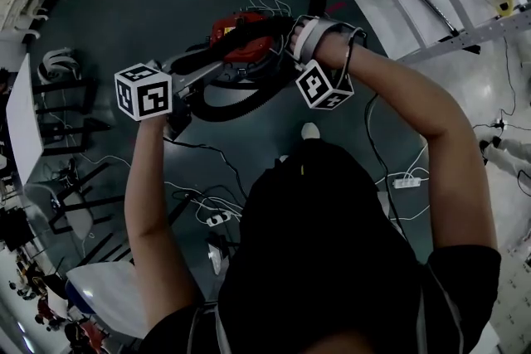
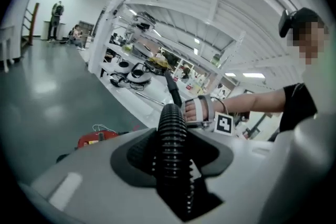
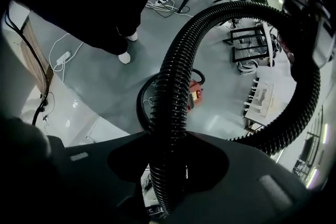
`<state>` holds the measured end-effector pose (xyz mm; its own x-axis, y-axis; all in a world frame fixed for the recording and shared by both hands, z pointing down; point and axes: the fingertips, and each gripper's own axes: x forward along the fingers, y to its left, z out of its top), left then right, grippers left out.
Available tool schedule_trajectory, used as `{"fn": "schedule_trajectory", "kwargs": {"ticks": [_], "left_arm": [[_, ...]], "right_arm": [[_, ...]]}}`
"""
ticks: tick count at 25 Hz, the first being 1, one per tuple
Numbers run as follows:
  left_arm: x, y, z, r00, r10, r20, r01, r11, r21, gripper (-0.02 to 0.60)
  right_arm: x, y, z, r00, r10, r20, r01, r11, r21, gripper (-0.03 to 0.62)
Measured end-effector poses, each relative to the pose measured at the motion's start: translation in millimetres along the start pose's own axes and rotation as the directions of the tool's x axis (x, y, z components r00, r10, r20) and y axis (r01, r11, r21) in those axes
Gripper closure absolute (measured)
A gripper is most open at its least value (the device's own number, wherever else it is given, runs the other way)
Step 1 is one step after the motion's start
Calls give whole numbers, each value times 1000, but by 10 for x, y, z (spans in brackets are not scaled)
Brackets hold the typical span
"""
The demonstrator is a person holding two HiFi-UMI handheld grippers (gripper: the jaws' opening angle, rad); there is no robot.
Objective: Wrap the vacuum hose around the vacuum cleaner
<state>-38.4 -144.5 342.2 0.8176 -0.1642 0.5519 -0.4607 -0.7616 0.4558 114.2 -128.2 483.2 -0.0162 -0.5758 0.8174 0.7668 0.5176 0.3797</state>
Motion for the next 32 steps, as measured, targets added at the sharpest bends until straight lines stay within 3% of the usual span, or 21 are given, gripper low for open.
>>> {"fn": "schedule_trajectory", "kwargs": {"ticks": [4,11,20,27,32], "left_arm": [[-262,233,-76,988,90,126,-76,991,-113,405],[-594,502,-212,945,233,230,-173,952,-254,405],[-775,739,-485,870,346,351,-162,873,-459,405],[-744,866,-616,815,433,385,-179,820,-544,404],[-751,974,-753,771,502,392,-184,765,-617,405]], "right_arm": [[44,-118,17,1000,-6,0,6,1000,-14,430],[69,-281,86,1000,7,7,-6,999,-41,430],[162,-365,14,1000,-17,15,18,997,-77,428],[342,-341,-30,999,-29,41,34,993,-116,425],[506,-367,-35,998,-29,56,37,988,-147,422]]}}
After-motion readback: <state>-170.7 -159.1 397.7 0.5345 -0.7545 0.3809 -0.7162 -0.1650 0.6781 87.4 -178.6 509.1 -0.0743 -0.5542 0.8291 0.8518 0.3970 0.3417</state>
